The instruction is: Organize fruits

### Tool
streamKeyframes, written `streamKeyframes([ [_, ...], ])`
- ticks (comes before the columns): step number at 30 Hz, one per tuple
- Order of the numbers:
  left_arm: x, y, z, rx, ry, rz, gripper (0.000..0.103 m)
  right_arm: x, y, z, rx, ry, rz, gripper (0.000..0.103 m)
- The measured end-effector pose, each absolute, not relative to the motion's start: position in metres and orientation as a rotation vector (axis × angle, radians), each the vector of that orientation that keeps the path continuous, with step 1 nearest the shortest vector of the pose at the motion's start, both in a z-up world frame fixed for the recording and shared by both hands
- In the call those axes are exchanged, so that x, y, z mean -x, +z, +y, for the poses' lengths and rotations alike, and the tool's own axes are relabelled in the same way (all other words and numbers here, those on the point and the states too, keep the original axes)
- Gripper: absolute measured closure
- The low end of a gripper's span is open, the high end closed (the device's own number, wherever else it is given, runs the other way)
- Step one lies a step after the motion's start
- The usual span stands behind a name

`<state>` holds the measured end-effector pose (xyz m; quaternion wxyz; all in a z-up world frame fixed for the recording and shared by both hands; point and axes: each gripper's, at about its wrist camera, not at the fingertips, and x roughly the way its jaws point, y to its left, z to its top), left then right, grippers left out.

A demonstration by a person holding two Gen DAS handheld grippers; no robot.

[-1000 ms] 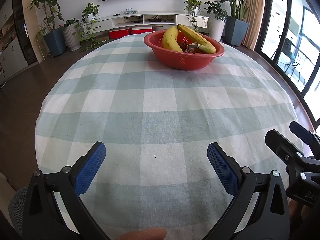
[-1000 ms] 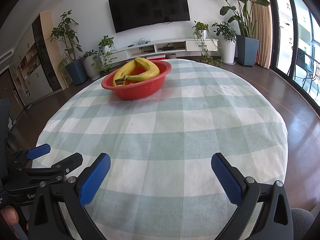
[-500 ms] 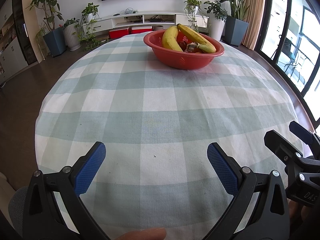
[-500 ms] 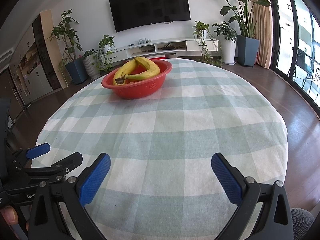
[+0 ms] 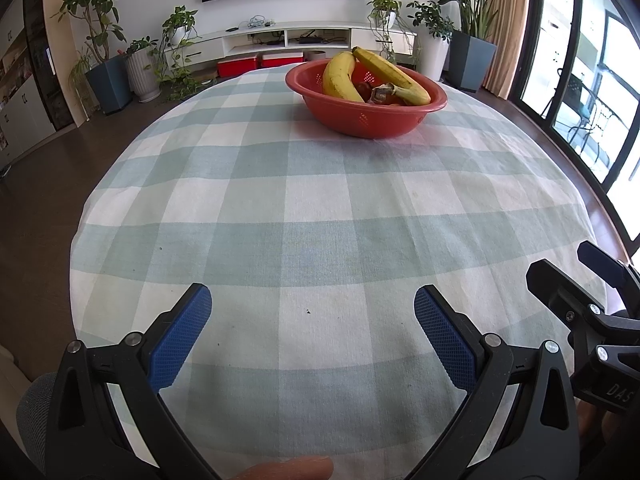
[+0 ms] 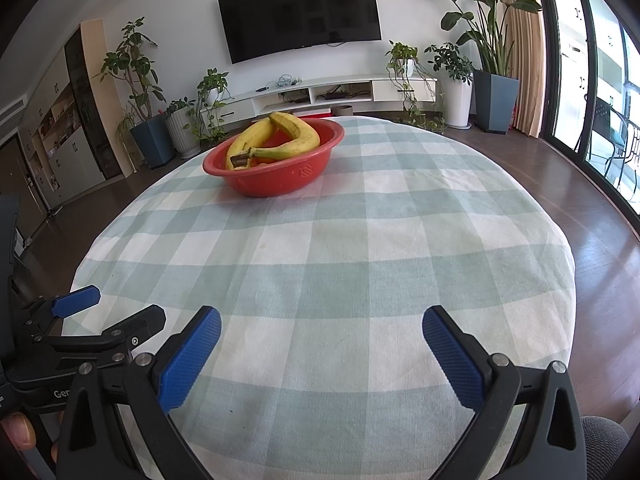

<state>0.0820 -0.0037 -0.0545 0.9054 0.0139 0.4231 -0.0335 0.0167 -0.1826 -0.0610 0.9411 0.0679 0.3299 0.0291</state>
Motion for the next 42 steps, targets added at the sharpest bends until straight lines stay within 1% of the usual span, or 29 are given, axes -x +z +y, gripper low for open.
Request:
streamKeyframes([
  [42, -0.0782, -0.0589, -0.0076, -0.047, -0.079, 0.885, 0.0, -0.0103, -0.06, -0.1847, -0.135, 0.059, 0.686, 0.0],
])
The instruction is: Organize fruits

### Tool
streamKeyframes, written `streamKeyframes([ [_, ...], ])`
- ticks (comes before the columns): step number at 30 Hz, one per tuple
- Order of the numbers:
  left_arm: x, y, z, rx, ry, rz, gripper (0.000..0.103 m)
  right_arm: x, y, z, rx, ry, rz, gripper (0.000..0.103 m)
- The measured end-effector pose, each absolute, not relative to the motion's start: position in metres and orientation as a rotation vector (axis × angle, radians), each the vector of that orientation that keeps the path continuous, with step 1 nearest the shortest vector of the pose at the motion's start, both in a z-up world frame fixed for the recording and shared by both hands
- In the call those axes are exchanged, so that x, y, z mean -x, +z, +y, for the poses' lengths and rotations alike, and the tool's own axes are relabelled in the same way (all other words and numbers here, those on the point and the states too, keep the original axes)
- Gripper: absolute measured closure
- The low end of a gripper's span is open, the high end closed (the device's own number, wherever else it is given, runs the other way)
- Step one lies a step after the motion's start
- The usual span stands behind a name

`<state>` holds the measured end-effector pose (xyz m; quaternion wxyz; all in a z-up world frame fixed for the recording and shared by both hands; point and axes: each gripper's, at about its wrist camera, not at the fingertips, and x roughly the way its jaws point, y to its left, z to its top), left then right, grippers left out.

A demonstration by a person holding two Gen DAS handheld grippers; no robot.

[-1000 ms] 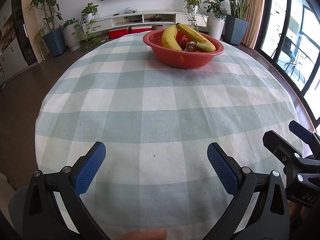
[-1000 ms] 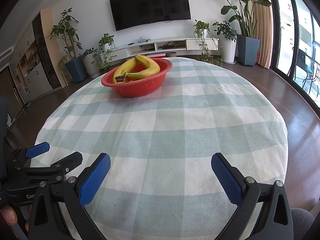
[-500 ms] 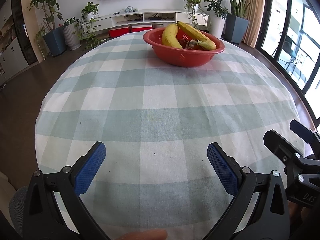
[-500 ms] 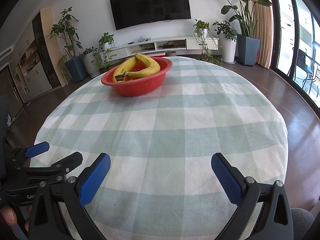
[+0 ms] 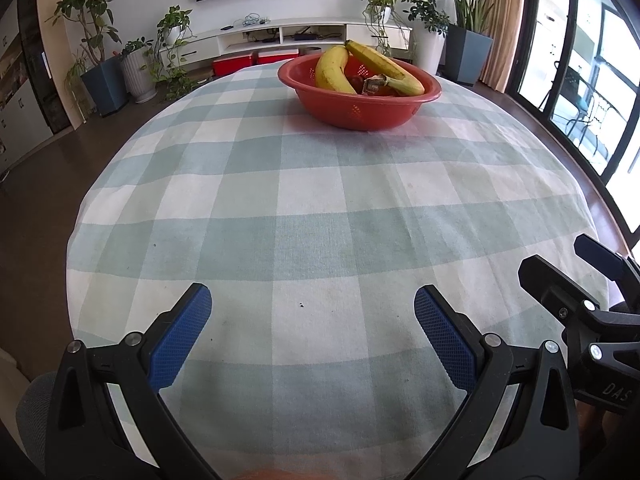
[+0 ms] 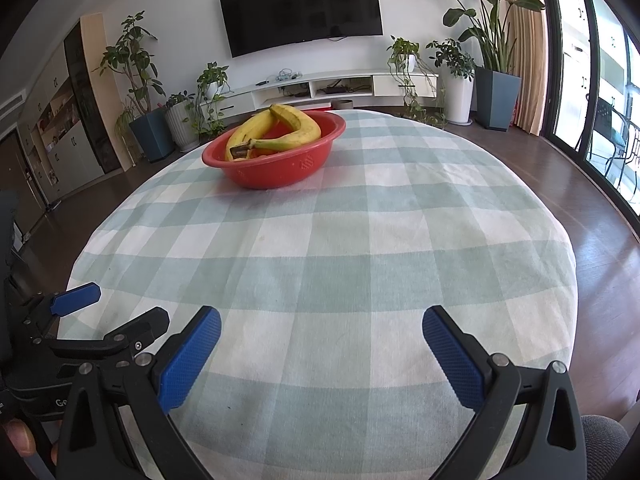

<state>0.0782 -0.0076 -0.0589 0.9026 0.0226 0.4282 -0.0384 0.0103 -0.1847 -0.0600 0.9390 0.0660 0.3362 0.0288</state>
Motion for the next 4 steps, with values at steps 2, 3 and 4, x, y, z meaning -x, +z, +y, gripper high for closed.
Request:
streamKeyframes([
  [2, -0.0789, -0.0588, -0.0062, -0.046, -0.068, 0.886, 0.0, -0.0127, -0.0587, -0.1834, -0.135, 0.058, 0.685, 0.0],
  [3, -0.0793, -0.0588, -0.0057, -0.046, -0.065, 0.886, 0.0, -0.012, -0.0588, -0.1838, -0.135, 0.057, 0.685, 0.0],
  [4, -0.0796, -0.0586, -0.0048, -0.043, -0.065, 0.886, 0.0, -0.0128, -0.0584, -0.1833, -0.135, 0.056, 0.685, 0.0],
])
